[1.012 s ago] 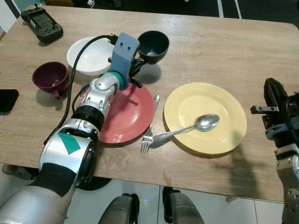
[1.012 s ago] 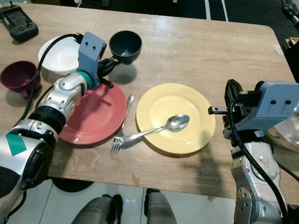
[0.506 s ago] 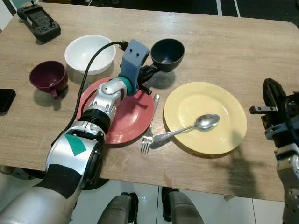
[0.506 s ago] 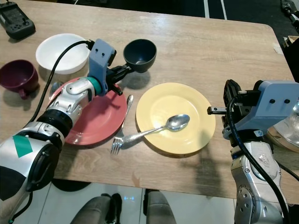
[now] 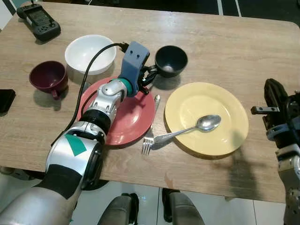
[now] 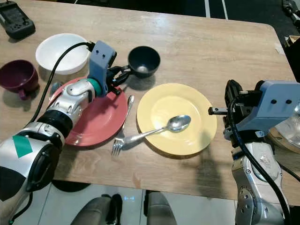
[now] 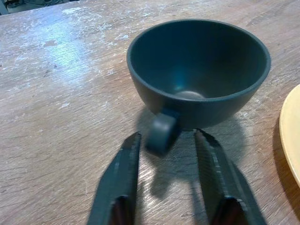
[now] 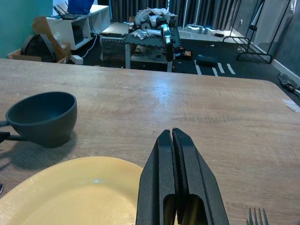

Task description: Setting the table

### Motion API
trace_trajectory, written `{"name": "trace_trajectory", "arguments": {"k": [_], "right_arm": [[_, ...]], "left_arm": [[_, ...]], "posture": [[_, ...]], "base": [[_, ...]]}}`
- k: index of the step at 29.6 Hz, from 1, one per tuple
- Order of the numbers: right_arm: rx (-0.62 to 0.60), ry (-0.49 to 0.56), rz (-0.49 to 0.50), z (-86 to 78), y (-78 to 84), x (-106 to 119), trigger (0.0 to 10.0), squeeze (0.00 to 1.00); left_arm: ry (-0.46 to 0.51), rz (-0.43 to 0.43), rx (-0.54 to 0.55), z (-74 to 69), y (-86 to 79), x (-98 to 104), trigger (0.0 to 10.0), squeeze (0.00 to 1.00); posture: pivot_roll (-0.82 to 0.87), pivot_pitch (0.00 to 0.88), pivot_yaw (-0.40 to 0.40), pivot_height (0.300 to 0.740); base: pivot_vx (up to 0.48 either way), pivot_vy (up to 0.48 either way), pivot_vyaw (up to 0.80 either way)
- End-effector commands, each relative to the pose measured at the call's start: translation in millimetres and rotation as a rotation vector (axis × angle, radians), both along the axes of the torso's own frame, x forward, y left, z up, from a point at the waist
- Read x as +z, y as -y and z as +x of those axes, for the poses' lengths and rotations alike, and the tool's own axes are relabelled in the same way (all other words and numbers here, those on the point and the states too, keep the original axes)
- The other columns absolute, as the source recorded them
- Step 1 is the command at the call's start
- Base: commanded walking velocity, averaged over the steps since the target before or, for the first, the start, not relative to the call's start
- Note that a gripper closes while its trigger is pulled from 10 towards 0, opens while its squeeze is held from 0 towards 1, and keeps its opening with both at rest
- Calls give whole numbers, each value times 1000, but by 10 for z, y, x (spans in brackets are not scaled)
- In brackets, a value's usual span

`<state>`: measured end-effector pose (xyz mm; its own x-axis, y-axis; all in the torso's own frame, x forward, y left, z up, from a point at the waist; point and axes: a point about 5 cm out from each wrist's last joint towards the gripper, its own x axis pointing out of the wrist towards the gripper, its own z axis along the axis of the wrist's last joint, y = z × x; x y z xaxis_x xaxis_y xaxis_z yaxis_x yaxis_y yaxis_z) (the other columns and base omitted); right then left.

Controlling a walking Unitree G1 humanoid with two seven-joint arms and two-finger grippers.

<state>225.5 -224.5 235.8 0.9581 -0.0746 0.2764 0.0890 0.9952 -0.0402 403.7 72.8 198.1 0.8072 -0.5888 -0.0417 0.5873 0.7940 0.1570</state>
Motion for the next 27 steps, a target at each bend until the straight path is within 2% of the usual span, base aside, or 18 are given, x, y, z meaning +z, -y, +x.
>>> {"name": "trace_trajectory", "arguments": {"k": [1,2,3,4,5,9,10,21,23,25,27], "right_arm": [[9,0,1,-19,2,12,10000,0],[9,0,1,-19,2,12,10000,0],[92,-6,-4,-36,-62,19,10000,0],[92,-6,-4,-36,-62,19,10000,0],[154,-11,-7,-51,-110,22,10000,0],[240,-14,-8,-80,-185,39,10000,0],[251,-14,-10,-78,-196,43,10000,0],[290,27,-4,-62,-249,109,10000,0],[282,44,3,-56,-234,134,10000,0],[284,89,22,-44,-229,211,10000,0],[293,103,29,-40,-235,239,10000,0]], "left_arm": [[-9,2,-5,-3,8,-19,10000,1000],[-9,2,-5,-3,8,-19,10000,1000],[-6,2,-5,-2,7,-11,10000,1000],[-6,2,-5,-2,7,-11,10000,1000],[-3,2,-5,0,7,-6,10000,1000],[6,-2,-2,7,2,22,10000,992],[15,-10,0,12,-5,47,10000,0],[119,-50,-52,-48,-139,123,10000,0],[135,-52,-58,-80,-197,124,10000,0],[161,-46,-61,-172,-327,135,10000,0],[168,-42,-64,-209,-363,140,10000,0]], "posture": [[-138,164,83,740],[-138,164,83,740],[-135,160,82,740],[-135,160,82,740],[-135,159,82,740],[-129,147,83,740],[-127,141,85,740],[-88,88,101,740],[-71,74,104,740],[-52,60,105,740],[-34,47,105,740]], "base": [[0,0,0],[0,0,0],[0,0,0],[0,0,0],[0,0,0],[0,0,0],[0,0,0],[0,0,0],[0,0,0],[0,0,0],[0,0,0]]}}
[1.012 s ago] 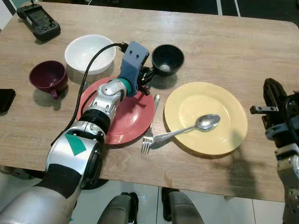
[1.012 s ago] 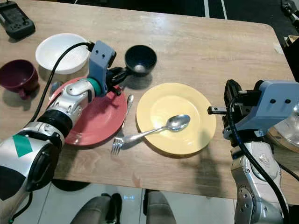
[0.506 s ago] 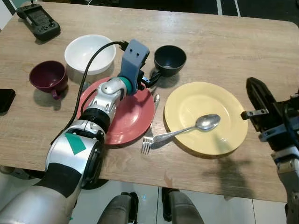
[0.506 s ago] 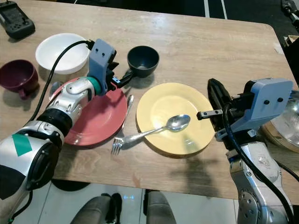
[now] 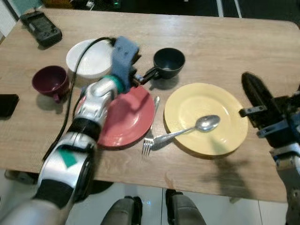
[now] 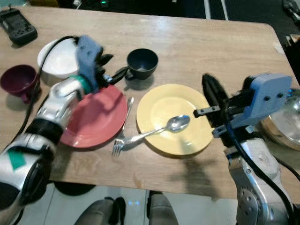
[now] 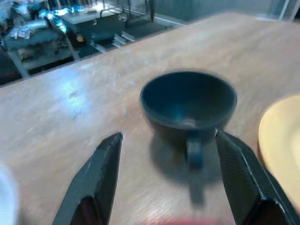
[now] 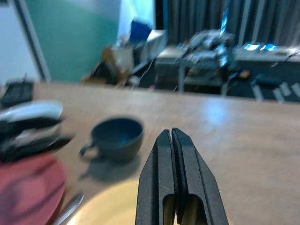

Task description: Setting the table

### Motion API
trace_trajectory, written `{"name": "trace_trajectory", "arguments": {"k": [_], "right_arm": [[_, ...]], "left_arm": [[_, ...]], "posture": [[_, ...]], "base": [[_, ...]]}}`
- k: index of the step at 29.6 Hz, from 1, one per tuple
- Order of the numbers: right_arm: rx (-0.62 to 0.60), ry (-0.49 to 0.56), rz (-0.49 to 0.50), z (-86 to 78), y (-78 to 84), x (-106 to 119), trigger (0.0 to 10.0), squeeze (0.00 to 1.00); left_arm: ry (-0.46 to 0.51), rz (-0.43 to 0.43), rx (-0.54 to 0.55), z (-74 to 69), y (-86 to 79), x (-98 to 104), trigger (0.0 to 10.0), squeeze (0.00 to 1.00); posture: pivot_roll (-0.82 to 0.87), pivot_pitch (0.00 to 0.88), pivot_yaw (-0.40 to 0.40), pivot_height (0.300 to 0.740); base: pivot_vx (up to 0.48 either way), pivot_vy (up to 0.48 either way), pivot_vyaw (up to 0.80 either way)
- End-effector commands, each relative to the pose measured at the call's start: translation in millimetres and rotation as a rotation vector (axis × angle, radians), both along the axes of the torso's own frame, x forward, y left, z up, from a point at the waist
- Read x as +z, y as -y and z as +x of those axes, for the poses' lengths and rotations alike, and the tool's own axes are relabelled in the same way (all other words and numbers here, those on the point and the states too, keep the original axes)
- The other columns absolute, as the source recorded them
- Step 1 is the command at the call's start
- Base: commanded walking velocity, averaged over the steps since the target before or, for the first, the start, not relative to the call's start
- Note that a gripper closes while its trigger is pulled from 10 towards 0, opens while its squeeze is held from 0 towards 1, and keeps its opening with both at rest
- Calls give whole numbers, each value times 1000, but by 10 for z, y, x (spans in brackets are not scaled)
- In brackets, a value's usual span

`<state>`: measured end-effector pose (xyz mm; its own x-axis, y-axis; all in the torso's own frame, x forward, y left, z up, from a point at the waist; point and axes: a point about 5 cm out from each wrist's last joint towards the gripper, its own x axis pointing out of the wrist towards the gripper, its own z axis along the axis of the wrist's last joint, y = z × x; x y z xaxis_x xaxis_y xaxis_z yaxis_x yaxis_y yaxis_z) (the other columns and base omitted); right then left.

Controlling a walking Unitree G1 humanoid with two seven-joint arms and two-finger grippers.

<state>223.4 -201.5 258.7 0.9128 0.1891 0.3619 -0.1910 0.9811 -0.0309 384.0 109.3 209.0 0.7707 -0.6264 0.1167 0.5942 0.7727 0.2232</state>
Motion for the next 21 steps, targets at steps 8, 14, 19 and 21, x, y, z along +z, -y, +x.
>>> {"name": "trace_trajectory", "arguments": {"k": [8,14,19,21], "right_arm": [[14,75,37,28,-39,130,10000,0],[-66,61,54,57,9,74,10000,0],[-163,-9,52,77,69,-136,10000,0],[-189,-24,61,75,83,-196,10000,0]], "left_arm": [[47,36,-6,-120,-17,93,10000,0],[37,81,-7,-182,-8,8,10000,0],[-10,56,32,-277,1,-91,10000,0],[-18,42,40,-312,24,-108,10000,0]], "posture": [[-14,12,107,740],[-23,12,107,740],[-37,3,96,740],[-38,0,91,740]], "base": [[0,0,0],[0,0,0],[0,0,0],[0,0,0]]}}
